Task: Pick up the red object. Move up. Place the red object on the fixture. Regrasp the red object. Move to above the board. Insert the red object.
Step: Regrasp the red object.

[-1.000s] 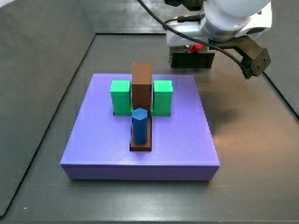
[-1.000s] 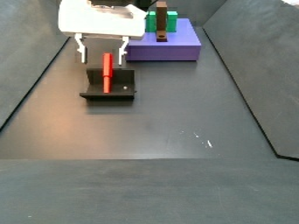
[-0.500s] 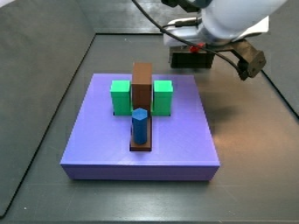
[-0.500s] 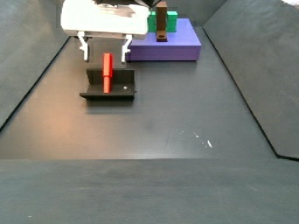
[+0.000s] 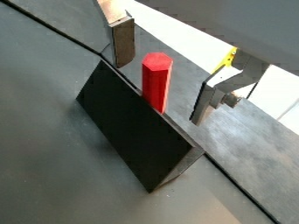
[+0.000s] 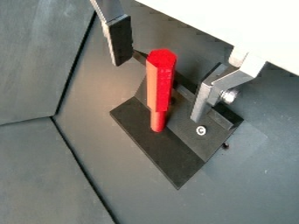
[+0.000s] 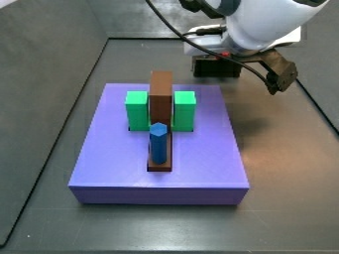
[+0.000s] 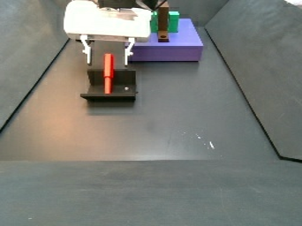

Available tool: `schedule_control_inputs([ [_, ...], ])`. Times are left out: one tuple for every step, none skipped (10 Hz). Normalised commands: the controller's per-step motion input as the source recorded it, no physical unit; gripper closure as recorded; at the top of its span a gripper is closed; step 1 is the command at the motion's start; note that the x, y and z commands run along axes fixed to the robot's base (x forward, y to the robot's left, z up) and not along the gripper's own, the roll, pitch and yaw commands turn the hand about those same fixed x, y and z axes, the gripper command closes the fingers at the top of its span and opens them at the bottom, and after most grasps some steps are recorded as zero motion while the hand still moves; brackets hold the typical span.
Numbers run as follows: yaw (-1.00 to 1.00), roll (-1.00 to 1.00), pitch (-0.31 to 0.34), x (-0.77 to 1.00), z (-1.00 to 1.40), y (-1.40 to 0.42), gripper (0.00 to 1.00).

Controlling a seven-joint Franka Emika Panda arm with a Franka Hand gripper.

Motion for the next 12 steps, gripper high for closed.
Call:
schedule_control_inputs([
  [0.00,0.00,0.000,-0.03,-0.13,0.00,0.00],
  [0.00,0.00,0.000,0.00,0.00,0.00,0.00],
  [0.00,0.00,0.000,0.00,0.00,0.00,1.00],
  [0.00,0.00,0.000,0.00,0.00,0.00,1.00],
  [0.00,0.00,0.000,0.00,0.00,0.00,1.00],
  [0.00,0.00,0.000,0.00,0.00,0.00,1.00],
  [0.00,0.00,0.000,0.00,0.00,0.00,1.00],
  [0.00,0.00,0.000,0.00,0.00,0.00,1.00],
  [0.00,0.00,0.000,0.00,0.00,0.00,1.00],
  [0.00,0.00,0.000,0.00,0.00,0.00,1.00],
  [0.00,0.00,0.000,0.00,0.00,0.00,1.00],
  [0.00,0.00,0.000,0.00,0.00,0.00,1.00],
])
